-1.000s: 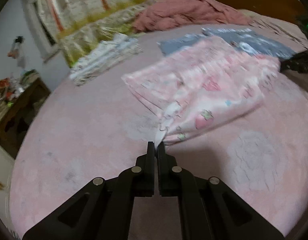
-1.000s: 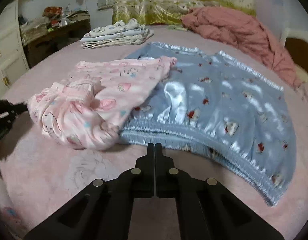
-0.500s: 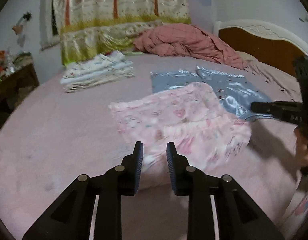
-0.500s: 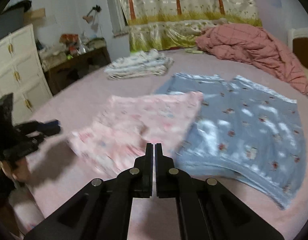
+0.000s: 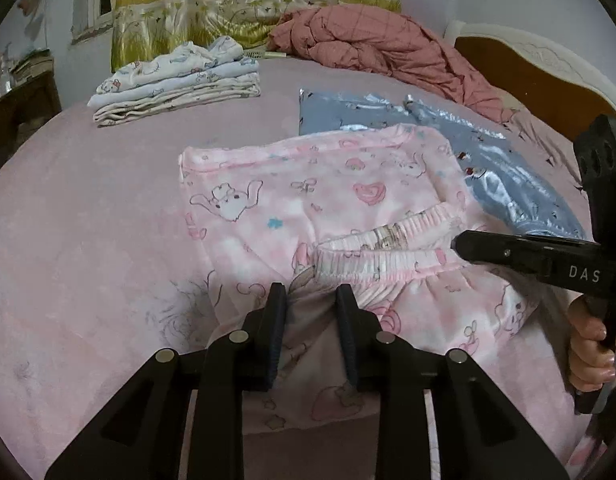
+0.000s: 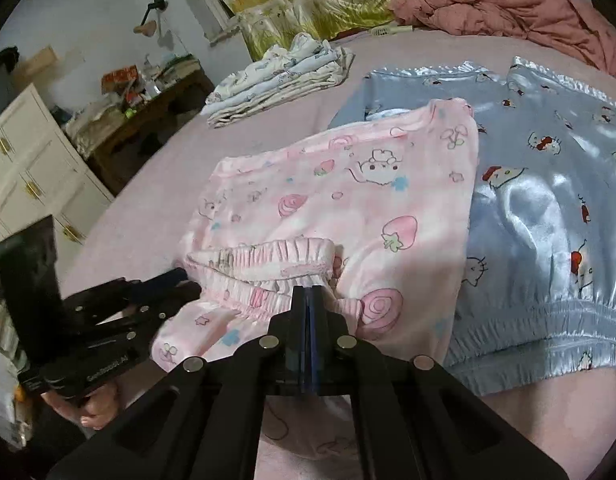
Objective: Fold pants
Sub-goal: 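Grasp the folded pink pants edge with the right tool while the left tool grasps it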
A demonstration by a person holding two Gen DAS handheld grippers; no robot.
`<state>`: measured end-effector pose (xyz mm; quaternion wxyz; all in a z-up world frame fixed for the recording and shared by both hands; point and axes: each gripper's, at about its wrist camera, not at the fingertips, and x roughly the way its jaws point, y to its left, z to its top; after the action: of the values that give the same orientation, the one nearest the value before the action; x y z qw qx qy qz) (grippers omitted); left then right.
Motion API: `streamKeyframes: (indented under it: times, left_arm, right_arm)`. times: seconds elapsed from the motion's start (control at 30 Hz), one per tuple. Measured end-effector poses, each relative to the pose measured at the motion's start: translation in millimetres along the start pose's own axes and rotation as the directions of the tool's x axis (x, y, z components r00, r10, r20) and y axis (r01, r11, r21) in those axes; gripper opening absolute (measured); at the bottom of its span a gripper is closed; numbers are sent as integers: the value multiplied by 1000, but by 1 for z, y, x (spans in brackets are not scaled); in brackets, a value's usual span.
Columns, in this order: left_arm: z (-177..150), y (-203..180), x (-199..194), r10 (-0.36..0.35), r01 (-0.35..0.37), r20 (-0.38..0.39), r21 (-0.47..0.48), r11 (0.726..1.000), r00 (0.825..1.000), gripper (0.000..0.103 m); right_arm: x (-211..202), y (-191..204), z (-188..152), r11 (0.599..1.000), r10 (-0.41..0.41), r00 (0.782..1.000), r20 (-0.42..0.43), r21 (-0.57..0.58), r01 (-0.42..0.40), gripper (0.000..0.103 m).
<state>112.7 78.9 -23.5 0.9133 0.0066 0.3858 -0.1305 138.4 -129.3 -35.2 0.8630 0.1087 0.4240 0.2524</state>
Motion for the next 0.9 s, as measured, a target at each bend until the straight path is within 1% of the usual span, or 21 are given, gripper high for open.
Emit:
streamKeyframes:
  times: [0.03,0.07,0.13,0.17,0.2,0.23,0.27,0.3,0.33,0.4,0.47,0.53,0.6,0.63,0.7,0.77,0.8,0.83,0.87,0.9]
  left_arm:
    - [0,0,-3,1,-1,8,6,1000,1000,30]
    - [1,-1,-6,7,-7,18,14,1000,1000,36]
    - [6,2,-15,30,-31,51,25,999,998,45]
    - [10,5,-20,47,-48,70,21,999,996,46]
    - [15,11,-23,53,-54,82,8,999,995,46]
    - [22,16,-25,54,-53,92,-10,999,994,46]
    - [29,22,-27,57,-55,99,-25,998,993,49]
    - [36,27,-30,70,-67,110,-39,997,991,50]
    - [44,31,-33,87,-81,125,-48,996,988,52]
    - [61,34,-39,105,-98,167,-50,994,980,57]
    - [80,35,-45,115,-105,214,-54,993,970,66]
    - [98,34,-48,114,-101,255,-65,993,960,69]
    - [115,36,-48,118,-99,283,-79,992,952,74]
    - [124,37,-45,131,-109,298,-90,990,946,77]
    - [137,45,-36,158,-127,310,-116,985,938,78]
    - [145,61,-17,157,-115,302,-155,981,940,80]
    - [145,70,-8,176,-124,287,-189,974,942,80]
    - [143,83,4,181,-122,256,-231,965,950,80]
    - [138,95,15,154,-92,236,-255,963,959,80]
    - [133,104,25,132,-70,218,-270,960,967,80]
  right_arm:
    - [-2,1,1,1000,8,1000,9,-5,-8,0]
    - [-4,1,2,1000,13,1000,16,-10,-12,0]
    - [-10,0,6,1000,17,1000,26,-8,-17,3]
    - [-13,-1,8,1000,15,999,31,-7,-15,5]
    - [-18,-3,12,1000,7,999,45,-6,-7,11]
    - [-23,-4,16,1000,-2,998,61,-4,2,22]
    - [-30,-8,22,1000,-18,996,86,1,18,29]
    - [-36,-11,25,1000,-28,994,104,8,28,40]
    - [-44,-16,32,999,-42,990,132,21,39,45]
    - [-57,-24,47,998,-60,983,175,43,53,45]
    - [-66,-32,65,996,-75,976,204,60,64,45]
    - [-69,-37,81,994,-92,971,219,80,76,48]
    - [-67,-50,105,988,-103,973,208,134,76,49]
    - [-65,-56,115,985,-100,975,200,159,68,49]
    - [-56,-71,134,972,-109,980,169,222,70,50]
    - [-43,-87,151,962,-110,980,168,264,63,56]
    - [-33,-95,159,959,-121,980,156,274,74,59]
    - [-23,-101,162,957,-130,981,147,277,85,59]
    - [-15,-107,162,957,-131,982,138,278,89,59]
    - [-8,-112,161,957,-128,983,129,276,89,62]
